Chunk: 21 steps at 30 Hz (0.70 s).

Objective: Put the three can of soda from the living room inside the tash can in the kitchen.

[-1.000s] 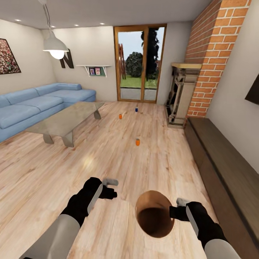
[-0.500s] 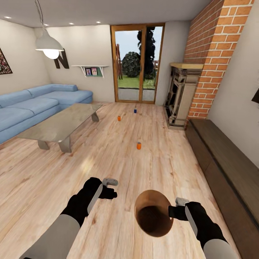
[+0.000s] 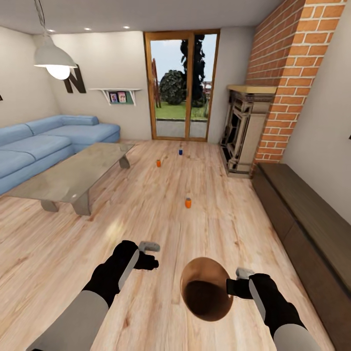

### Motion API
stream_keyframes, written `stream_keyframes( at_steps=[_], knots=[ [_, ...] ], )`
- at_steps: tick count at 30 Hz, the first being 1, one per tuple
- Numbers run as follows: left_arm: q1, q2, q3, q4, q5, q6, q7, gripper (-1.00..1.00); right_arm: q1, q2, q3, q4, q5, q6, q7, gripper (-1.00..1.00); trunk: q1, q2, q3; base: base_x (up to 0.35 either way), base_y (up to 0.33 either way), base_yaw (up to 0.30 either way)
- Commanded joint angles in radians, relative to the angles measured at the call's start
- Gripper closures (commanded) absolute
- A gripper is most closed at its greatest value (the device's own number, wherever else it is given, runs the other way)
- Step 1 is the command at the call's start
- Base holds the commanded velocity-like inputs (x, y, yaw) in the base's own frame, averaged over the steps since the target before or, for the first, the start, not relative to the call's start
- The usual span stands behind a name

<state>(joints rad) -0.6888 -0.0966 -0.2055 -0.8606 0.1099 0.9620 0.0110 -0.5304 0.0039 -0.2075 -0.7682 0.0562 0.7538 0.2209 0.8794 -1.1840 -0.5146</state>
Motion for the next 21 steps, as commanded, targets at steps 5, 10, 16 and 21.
stream_keyframes(
  at_steps=[5,10,16,21],
  knots=[
    [0.0,0.0,0.0,0.001,-0.001,-0.001,0.001,-1.0,0.0,0.001,0.0,0.0,-0.025,0.002,0.006,1.0,0.0,0.0,0.0,0.346,0.007,-0.083],
    [0.001,0.0,-0.002,0.009,0.0,-0.002,0.001,-1.0,0.0,0.002,0.0,0.0,-0.025,0.002,0.006,1.0,0.0,0.0,0.0,0.347,0.001,-0.245],
    [0.001,-0.001,-0.008,0.011,-0.001,-0.002,0.001,-1.0,0.0,0.002,0.0,0.0,-0.025,0.002,0.006,1.0,0.0,0.0,0.0,0.348,0.0,-0.284],
    [0.001,-0.001,-0.01,0.011,-0.001,-0.002,0.001,-1.0,0.0,0.002,0.0,0.0,-0.025,0.002,0.006,1.0,0.0,0.0,0.0,0.348,0.003,-0.291]
  ],
)
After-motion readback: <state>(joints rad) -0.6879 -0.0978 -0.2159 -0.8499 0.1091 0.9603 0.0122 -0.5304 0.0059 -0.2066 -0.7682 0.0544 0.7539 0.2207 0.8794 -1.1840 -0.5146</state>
